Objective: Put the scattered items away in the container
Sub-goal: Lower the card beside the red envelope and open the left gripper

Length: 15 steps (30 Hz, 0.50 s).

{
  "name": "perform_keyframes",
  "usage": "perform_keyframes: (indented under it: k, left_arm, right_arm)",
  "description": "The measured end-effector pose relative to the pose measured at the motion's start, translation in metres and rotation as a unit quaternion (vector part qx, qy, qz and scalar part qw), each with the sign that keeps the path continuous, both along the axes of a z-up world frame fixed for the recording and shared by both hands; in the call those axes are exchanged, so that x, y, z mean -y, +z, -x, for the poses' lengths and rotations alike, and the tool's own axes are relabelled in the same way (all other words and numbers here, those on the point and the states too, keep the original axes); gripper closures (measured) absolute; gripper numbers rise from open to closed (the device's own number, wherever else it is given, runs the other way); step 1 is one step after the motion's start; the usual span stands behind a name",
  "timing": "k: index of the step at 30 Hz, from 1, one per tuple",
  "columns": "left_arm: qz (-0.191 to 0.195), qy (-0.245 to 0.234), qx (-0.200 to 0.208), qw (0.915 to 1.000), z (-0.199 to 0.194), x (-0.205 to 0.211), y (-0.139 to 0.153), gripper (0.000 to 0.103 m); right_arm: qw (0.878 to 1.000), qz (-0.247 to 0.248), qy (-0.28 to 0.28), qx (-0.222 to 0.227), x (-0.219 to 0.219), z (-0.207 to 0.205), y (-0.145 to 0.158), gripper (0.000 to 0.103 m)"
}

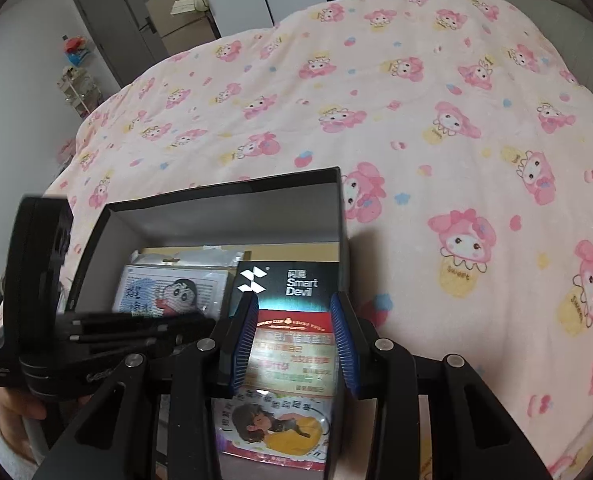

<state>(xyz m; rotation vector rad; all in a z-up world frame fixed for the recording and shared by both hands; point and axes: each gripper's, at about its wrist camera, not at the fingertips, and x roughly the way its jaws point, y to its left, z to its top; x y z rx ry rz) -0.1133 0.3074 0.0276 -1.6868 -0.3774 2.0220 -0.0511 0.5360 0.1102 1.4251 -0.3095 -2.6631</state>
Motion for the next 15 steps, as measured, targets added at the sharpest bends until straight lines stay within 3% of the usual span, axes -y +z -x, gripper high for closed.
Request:
perform_keyframes:
  k: [5, 8, 12, 15]
  left_arm:
    - [-0.001, -0.029, 0.021, 0.9994, -0.006, -0.006, -0.012, 0.086]
    - [0.005, -0.025, -0.002, 0.9997, -0.005, -0.002, 0.000, 0.084]
    - [0.044, -0.003, -0.046, 0.9980, -0.005, 0.005, 0.010, 0.082]
    - [0.010, -0.020, -0.005, 0.9997, -0.002, -0.004, -0.004, 0.081]
  right_arm:
    - [1.000, 0.000, -0.012, 0.003, 0.000, 0.001, 0.002, 0.069]
    - [1.000, -0.001, -0.017, -0.007, 0.000, -0.004, 0.007, 0.069]
    - [0.999, -0.028, -0.019, -0.008, 0.003, -0.005, 0.006, 0.069]
    - [0.999, -0.032, -0.016, 0.003, 0.005, 0.000, -0.001, 0.069]
